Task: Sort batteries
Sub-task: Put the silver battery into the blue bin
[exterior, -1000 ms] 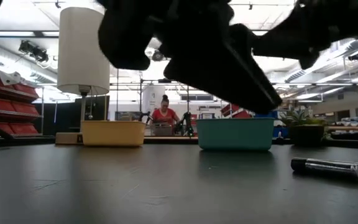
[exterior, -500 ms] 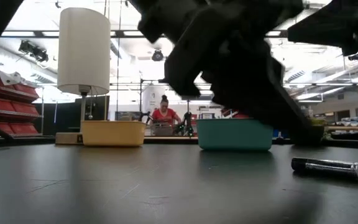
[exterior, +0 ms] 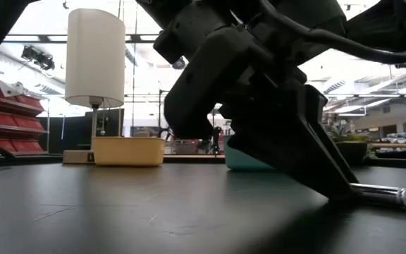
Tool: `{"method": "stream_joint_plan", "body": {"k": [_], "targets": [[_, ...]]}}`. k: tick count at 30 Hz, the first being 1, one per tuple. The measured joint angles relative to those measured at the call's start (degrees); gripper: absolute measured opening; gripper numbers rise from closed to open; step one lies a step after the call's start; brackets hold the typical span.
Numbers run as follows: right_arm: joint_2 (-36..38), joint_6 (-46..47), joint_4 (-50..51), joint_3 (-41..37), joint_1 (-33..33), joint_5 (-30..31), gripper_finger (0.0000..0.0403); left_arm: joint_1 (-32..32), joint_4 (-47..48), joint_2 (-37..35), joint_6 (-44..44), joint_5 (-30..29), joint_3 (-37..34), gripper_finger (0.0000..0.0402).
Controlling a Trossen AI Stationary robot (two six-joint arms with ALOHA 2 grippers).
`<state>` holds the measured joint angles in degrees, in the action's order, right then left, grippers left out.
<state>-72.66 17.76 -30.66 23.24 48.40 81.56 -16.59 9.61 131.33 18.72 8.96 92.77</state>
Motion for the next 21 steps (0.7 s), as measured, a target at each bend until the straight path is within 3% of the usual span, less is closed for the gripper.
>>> {"method": "stream_joint_plan", "body": {"k": [6, 11, 18, 21], "targets": [[0.00, 0.00, -0.06, 0.00, -0.02, 0.02, 0.0090, -0.19, -0.20, 0.08, 0.38, -0.76, 0.00, 0.0029], [0.00, 0.00, -0.04, 0.00, -0.02, 0.04, 0.0090, -0.39, 0.15, -0.27, -0.99, -2.98, 0.02, 0.0028], [0.00, 0.11, -0.15, 0.00, 0.28, 3.40, 0.0090, 1.67, 8.60, -7.23, 2.42, -16.98, -0.35, 0.0028], [-0.38, 0.28, -0.09, 0.00, 1.15, 5.33, 0.0090, 4.35, 10.08, -11.18, 4.46, -18.66, -0.90, 0.0028]]}}
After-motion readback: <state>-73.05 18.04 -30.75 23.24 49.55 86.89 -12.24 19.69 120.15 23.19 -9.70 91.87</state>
